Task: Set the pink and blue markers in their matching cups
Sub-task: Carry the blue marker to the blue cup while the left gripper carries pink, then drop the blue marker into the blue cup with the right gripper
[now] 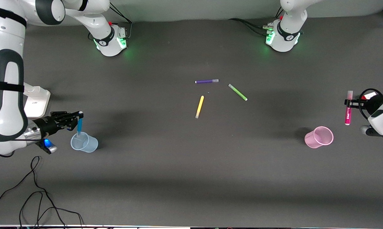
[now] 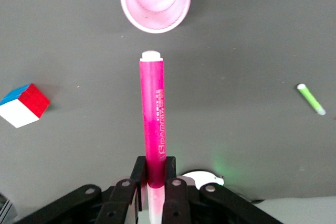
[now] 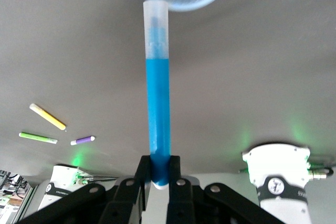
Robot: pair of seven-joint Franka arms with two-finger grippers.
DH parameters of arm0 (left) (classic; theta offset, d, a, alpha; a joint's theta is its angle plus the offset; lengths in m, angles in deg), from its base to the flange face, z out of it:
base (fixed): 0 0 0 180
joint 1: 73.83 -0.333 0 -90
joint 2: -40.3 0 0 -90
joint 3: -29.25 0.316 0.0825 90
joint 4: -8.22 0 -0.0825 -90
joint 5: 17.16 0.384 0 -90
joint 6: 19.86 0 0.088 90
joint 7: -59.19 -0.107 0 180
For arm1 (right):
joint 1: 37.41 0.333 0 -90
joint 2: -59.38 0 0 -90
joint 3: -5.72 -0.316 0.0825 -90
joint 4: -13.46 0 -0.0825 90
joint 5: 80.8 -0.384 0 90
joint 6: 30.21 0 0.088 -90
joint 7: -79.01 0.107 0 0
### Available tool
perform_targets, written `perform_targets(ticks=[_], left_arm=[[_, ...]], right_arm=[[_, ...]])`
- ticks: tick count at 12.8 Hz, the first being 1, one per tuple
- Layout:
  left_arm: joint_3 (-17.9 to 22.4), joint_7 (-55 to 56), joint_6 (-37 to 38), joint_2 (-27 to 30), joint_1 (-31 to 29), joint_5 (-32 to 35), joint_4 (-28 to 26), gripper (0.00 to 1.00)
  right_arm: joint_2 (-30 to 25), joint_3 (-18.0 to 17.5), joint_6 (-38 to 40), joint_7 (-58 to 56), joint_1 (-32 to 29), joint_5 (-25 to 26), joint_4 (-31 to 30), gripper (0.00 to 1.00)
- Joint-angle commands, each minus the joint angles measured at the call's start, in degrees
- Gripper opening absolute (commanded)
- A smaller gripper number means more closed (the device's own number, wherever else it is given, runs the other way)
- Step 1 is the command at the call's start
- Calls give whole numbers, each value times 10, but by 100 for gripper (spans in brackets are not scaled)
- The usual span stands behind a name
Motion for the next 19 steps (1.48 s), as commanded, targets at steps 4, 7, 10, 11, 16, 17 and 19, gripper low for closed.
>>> perform_targets(ticks=[4,7,10,11,16,17,19], left_arm=[[-1,60,30,-111,43,46,81,0],[0,71,28,-157,55,71,98,0],[0,67,17,-183,54,82,98,0],[0,67,15,-194,55,91,98,0],[0,66,-15,-228,56,103,98,0],[0,66,-22,-232,56,104,98,0],[0,65,-29,-237,57,106,98,22]], right_arm=[[33,-2,-53,-26,-24,-6,0,1],[40,-2,-61,-25,-24,-7,1,70],[34,-3,-60,-19,-24,-8,3,100],[25,-2,-60,-19,-20,-11,5,100],[-126,-2,-67,-53,3,87,-31,100],[-167,-2,-90,-70,3,103,-64,100],[-280,-3,-180,-82,8,131,-171,100]])
